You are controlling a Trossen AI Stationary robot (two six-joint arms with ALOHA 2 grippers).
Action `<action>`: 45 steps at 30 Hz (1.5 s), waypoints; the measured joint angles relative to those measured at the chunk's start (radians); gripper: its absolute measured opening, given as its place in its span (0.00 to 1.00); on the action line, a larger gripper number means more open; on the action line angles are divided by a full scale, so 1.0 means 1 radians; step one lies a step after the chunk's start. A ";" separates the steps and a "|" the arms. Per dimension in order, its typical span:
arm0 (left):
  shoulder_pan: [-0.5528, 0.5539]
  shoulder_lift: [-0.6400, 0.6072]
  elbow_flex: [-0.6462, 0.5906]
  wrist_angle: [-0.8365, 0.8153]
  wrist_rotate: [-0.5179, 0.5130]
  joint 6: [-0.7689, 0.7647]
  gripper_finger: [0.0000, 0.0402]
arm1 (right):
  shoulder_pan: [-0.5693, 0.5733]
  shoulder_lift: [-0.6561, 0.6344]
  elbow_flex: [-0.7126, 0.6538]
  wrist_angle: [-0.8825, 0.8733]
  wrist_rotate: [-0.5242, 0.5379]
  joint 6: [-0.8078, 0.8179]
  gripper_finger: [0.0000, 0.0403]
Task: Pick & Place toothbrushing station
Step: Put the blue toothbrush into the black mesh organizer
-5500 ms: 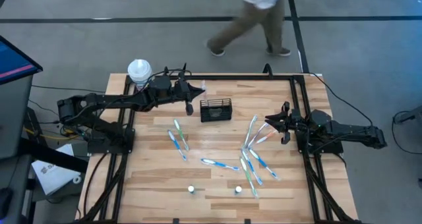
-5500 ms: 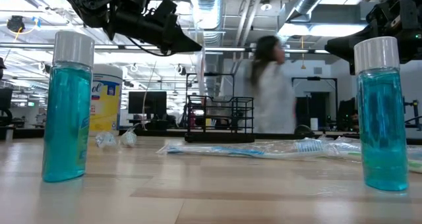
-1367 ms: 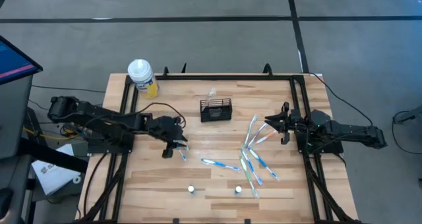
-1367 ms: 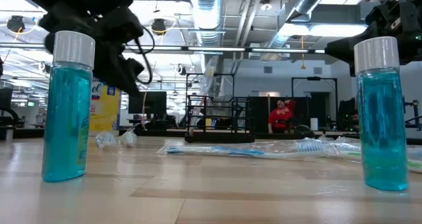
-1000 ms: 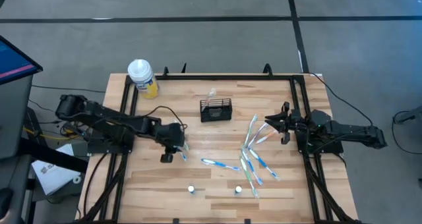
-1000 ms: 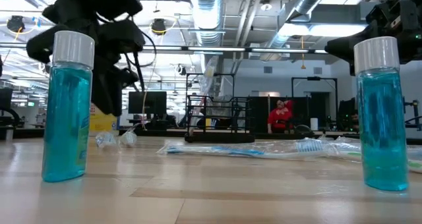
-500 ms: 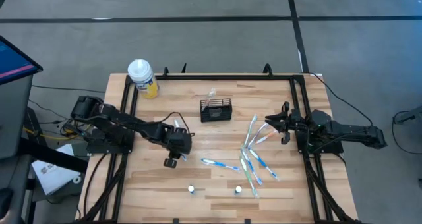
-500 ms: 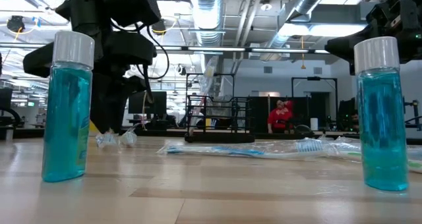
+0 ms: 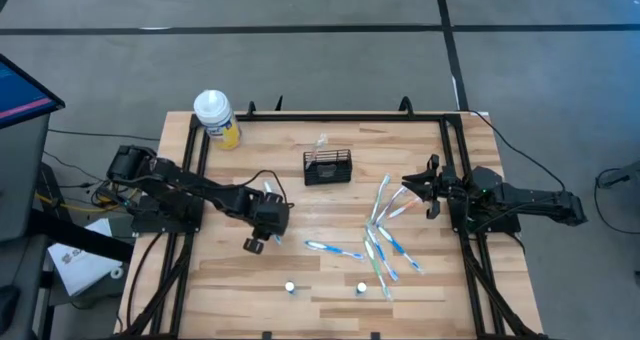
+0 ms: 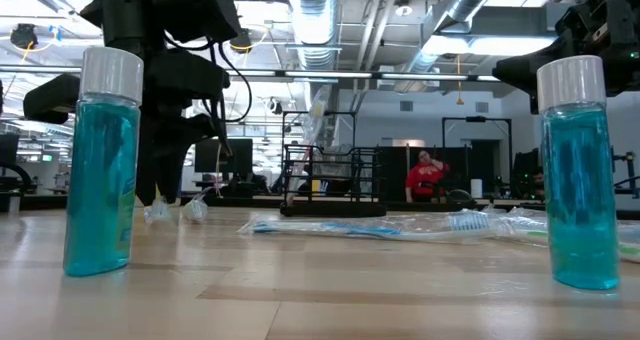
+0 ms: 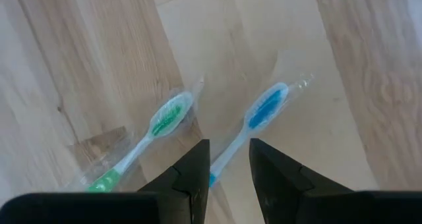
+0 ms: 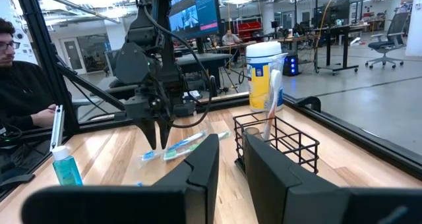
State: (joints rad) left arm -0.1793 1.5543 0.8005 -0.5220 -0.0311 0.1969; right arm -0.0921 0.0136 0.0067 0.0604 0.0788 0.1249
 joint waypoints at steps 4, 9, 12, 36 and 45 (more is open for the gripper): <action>0.000 0.021 -0.009 -0.001 0.001 0.051 0.25 | 0.000 0.000 0.000 0.000 0.000 0.000 0.16; 0.000 0.033 -0.017 0.001 0.001 0.068 0.25 | 0.000 0.000 0.000 0.000 0.000 0.000 0.16; 0.000 0.028 -0.017 0.001 0.000 0.068 0.25 | 0.000 0.000 0.000 -0.001 0.000 0.000 0.16; -0.007 0.023 -0.017 0.006 -0.006 0.061 0.00 | 0.000 0.000 0.000 -0.001 0.000 0.000 0.16; -0.019 0.023 0.022 0.007 -0.018 0.032 0.00 | 0.000 0.000 0.000 -0.001 0.000 0.000 0.16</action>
State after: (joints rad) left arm -0.1978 1.5771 0.8221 -0.5154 -0.0487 0.2286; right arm -0.0921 0.0139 0.0067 0.0597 0.0788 0.1249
